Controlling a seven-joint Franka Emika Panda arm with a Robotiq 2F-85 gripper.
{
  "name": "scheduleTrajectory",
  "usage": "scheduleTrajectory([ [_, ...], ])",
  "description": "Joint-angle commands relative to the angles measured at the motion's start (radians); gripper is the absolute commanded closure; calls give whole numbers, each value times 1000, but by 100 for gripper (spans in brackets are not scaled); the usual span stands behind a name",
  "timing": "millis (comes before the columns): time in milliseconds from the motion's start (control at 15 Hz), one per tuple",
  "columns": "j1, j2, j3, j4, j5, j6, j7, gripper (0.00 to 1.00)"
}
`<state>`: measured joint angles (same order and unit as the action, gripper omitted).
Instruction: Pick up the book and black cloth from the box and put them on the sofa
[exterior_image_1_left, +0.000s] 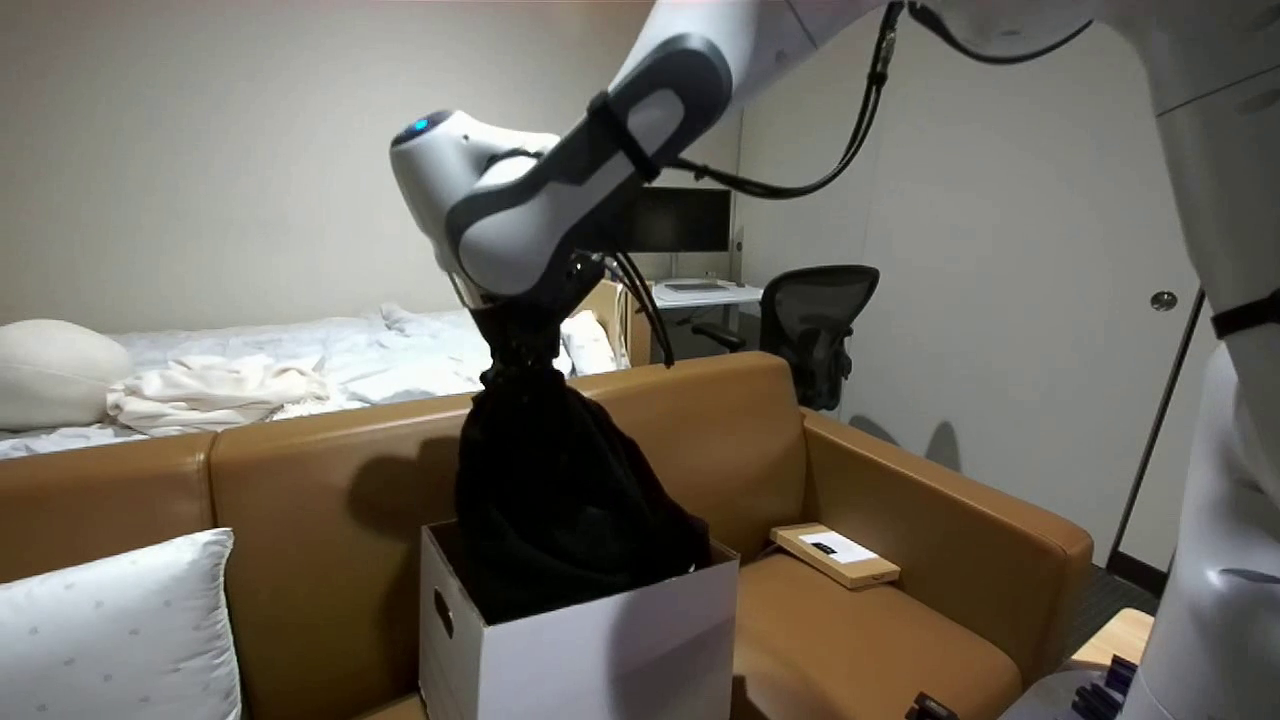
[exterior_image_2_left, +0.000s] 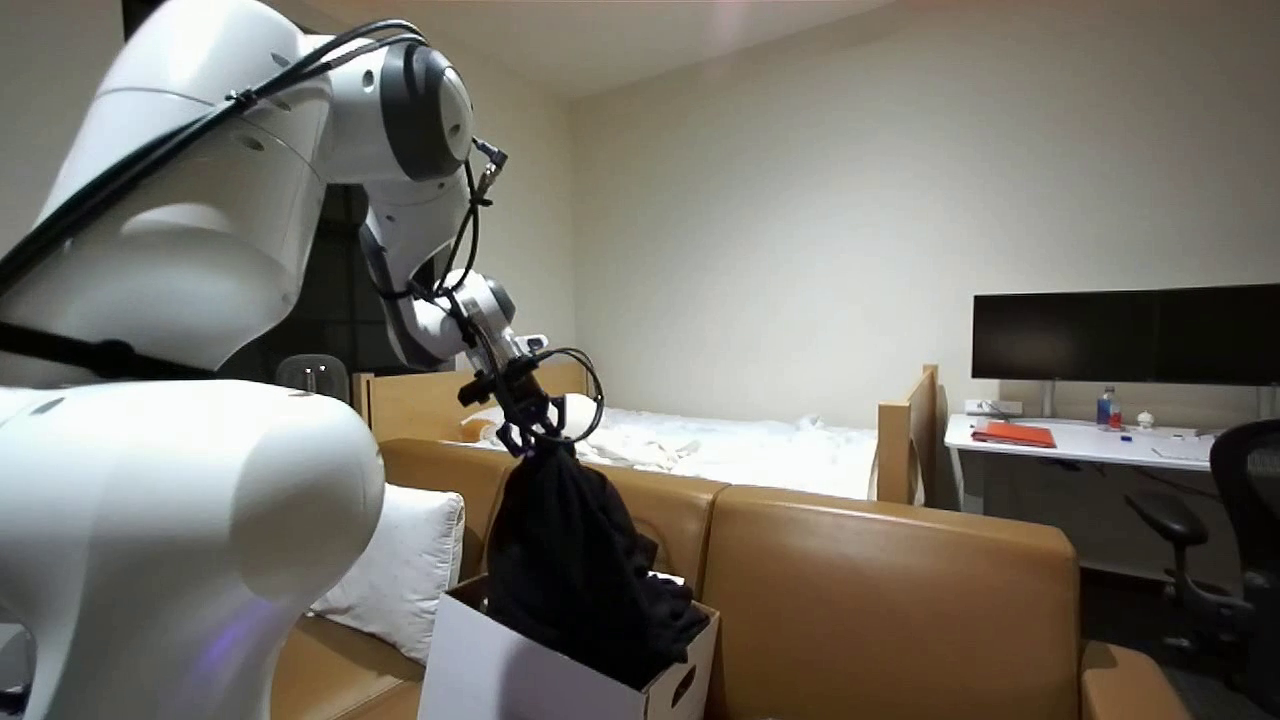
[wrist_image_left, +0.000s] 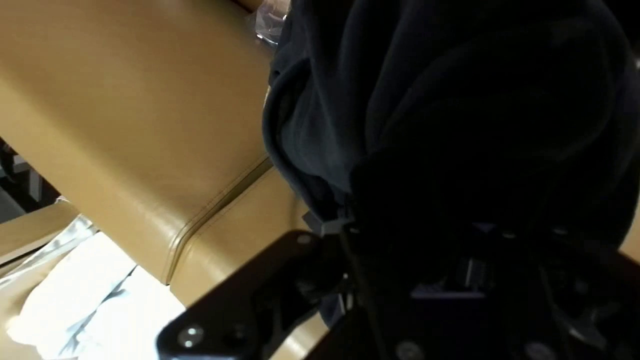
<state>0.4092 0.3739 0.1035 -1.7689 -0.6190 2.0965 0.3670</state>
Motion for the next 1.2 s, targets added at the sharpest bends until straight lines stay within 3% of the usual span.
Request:
scheduleTrajectory([
  [0,-23,-163,34,-9,100,-79,13,94],
  [200,-35,-269,52,15,169,-118,-14,94],
  [333,-61,-337,86,38,326,-200,-208,94],
  [400,-64,-368,97,8,368,-206,-238,94],
  [467,-62,-289,93,46,286,-174,-140,75],
  [600,-71,-337,112,38,338,-209,-192,75],
  [667,-71,-346,116,32,341,-212,-198,94],
  [800,-81,-334,109,122,220,-171,-199,94],
  [933,-94,-334,101,203,168,-183,-186,94],
  [1133,-125,-333,90,349,182,-239,-131,94],
])
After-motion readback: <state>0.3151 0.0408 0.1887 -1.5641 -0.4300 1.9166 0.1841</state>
